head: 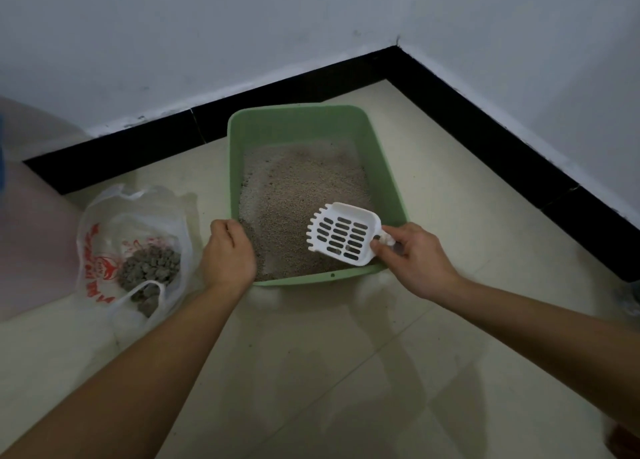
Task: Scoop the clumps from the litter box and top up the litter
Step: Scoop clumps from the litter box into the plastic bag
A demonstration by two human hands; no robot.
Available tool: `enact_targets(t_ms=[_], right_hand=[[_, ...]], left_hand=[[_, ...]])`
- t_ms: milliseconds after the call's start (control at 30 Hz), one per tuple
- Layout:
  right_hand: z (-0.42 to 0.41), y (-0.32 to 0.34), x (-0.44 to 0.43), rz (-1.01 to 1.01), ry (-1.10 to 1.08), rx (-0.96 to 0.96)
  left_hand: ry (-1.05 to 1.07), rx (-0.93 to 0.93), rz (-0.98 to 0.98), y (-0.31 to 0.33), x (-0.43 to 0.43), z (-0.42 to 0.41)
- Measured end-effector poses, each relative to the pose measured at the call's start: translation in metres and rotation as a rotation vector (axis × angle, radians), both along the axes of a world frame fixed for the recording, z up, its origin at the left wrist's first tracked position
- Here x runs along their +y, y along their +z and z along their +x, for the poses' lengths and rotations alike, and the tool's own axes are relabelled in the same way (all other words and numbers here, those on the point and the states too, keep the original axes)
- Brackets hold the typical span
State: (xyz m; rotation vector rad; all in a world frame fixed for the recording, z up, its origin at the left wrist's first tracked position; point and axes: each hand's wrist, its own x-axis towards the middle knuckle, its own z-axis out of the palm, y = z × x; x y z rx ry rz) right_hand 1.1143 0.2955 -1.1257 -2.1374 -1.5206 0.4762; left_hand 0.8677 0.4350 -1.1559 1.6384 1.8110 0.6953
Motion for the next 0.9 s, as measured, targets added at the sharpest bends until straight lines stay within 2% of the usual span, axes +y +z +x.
enact_targets(t_ms=[100,233,333,433,567,733,800,867,900], right_hand=[[-0.005,0.007,0.008,0.007,0.006,-0.024],[-0.02,0.021,0.03,0.0,0.002,-0.044],[-0.038,0.036,0.057,0.014,0.004,-0.062],[-0.067,0.057,0.088,0.069,0.052,-0.024],[-0.121,0.084,0.131,0.146,0.168,-0.059],[-0.2,0.096,0.166,0.229,0.383,-0.438],[-0.226,0.085,0.17,0.294,0.578,-0.784],[-0.247,0.067,0.166,0.255,0.837,-1.173],[-0.253,0.059,0.165,0.239,0.918,-1.293]], left_hand=[[-0.103,0.13,0.037,0.003,0.007,-0.014],[-0.191,0.209,0.345,0.029,0.005,-0.057],[-0.372,0.35,0.525,0.041,0.001,-0.102],[-0.486,0.528,0.561,0.033,-0.002,-0.148],[-0.465,0.621,0.577,0.018,-0.011,-0.189],[-0.442,0.588,0.592,0.008,-0.015,-0.209],[-0.457,0.559,0.606,0.007,-0.015,-0.213],[-0.466,0.534,0.605,0.006,-0.015,-0.216],[-0.46,0.528,0.604,0.005,-0.014,-0.218]])
